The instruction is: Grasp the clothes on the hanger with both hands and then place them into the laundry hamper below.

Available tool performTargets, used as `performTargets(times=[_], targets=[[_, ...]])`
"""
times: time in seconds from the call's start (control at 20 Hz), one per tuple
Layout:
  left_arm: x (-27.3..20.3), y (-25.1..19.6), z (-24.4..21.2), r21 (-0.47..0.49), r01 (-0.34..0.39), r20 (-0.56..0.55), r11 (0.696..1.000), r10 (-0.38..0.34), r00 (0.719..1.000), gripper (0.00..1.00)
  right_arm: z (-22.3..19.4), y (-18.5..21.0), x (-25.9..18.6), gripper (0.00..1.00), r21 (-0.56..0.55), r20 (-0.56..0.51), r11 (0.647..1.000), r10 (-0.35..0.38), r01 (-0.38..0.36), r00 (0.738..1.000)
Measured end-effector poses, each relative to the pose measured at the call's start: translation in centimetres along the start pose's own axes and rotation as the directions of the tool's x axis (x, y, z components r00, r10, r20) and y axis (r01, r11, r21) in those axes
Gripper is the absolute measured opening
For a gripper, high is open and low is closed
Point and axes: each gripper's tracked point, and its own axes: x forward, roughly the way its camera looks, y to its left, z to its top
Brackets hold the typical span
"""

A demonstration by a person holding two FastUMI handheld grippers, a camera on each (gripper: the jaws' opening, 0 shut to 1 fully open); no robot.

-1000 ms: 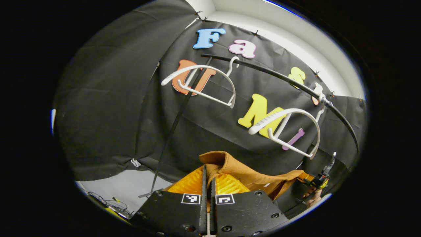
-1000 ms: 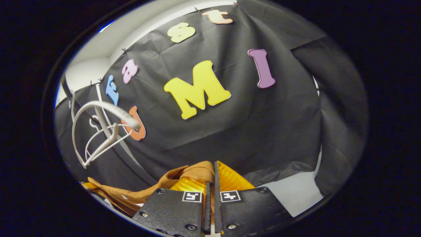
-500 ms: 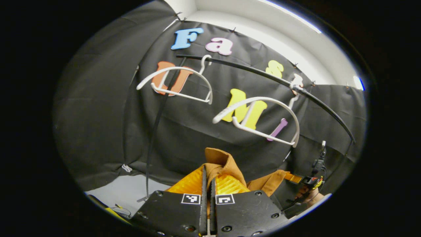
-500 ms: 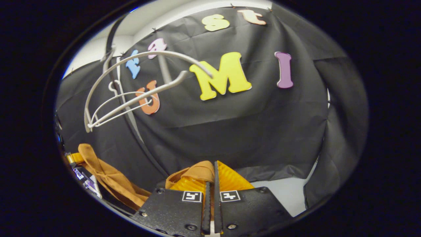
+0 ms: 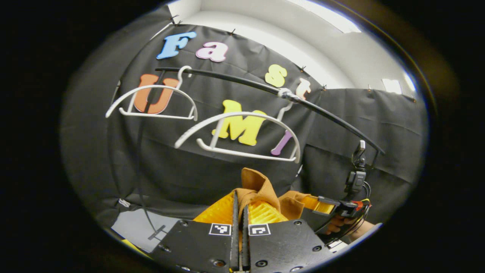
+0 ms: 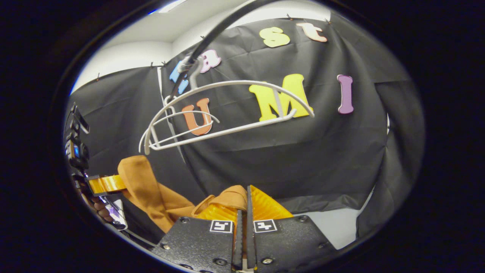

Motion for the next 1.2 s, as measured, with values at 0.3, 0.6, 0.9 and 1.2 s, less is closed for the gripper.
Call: performTargets(times=[0.3, 0.6, 0.9, 1.2], targets=[[0.8, -3.0, -0.3, 0.074, 0.062, -0.053, 0.995, -0.058, 0.997, 0.09, -0.4, 4.8, -2.1, 0.07, -0.009, 0.012, 1.000, -0.012, 0.013, 1.000], [-0.1, -5.2, 2.3, 0.095, 0.076, -0.009, 0.993, -0.075, 0.997, 0.03, 1.7, 7.0, -4.4, 0.07, 0.038, 0.074, 0.999, 0.027, -0.030, 0.997], [1.1, -2.8, -1.0, 0.088, -0.014, -0.052, 0.996, 0.018, 0.998, 0.03, -1.4, 5.2, -2.9, 0.07, 0.054, 0.001, 0.998, 0.038, -0.038, 0.999], [2.7, 0.4, -9.7, 0.071, -0.099, -0.232, 0.993, 0.113, 0.966, 0.03, -9.7, 1.9, 0.5, 0.07, 0.134, -0.187, 0.990, -0.009, 0.034, 0.982]])
